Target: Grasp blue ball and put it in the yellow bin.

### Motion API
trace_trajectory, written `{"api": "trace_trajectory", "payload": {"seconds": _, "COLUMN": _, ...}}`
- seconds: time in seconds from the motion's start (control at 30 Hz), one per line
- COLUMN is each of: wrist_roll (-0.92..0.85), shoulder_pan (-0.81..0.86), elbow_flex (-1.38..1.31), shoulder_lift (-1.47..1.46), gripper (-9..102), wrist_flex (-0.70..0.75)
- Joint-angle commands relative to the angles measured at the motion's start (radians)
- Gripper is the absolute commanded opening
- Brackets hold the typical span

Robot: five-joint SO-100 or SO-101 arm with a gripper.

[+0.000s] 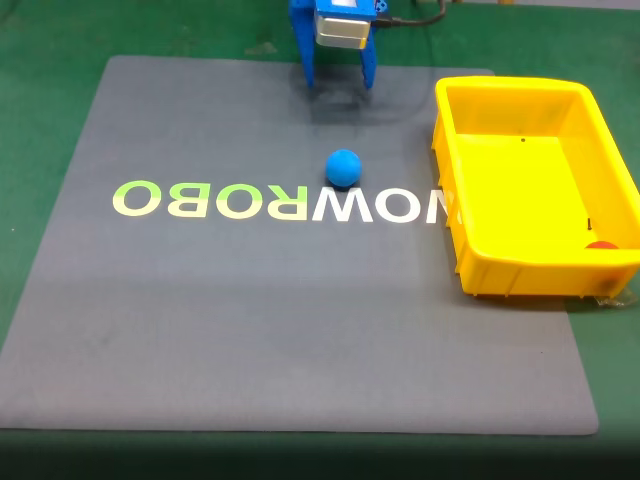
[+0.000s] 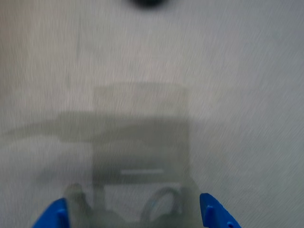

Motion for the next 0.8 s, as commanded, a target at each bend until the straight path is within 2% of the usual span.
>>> {"api": "trace_trajectory", "payload": {"seconds": 0.0, "wrist_roll": -0.002, "shoulder_pan": -0.005, "elbow_flex": -0.156, "shoulder_lift": -0.169, "gripper": 34, "wrist_flex": -0.097}}
{"api": "trace_trajectory", "payload": {"seconds": 0.37, "wrist_roll": 0.035, "shoulder_pan": 0.008, "elbow_flex": -0.563, "shoulder_lift": -0.762, "gripper": 34, "wrist_flex": -0.204}}
{"api": "trace_trajectory", "payload": {"seconds": 0.57, "wrist_roll": 0.009, "shoulder_pan": 0.015, "elbow_flex": -0.65, "shoulder_lift": -0.928, "gripper": 34, "wrist_flex": -0.302}}
{"api": "trace_trajectory", "payload": {"seconds": 0.77, "wrist_roll": 0.031, "shoulder_pan": -0.006, "elbow_flex": -0.738, "shoulder_lift": -1.051, "gripper": 34, "wrist_flex": -0.33}}
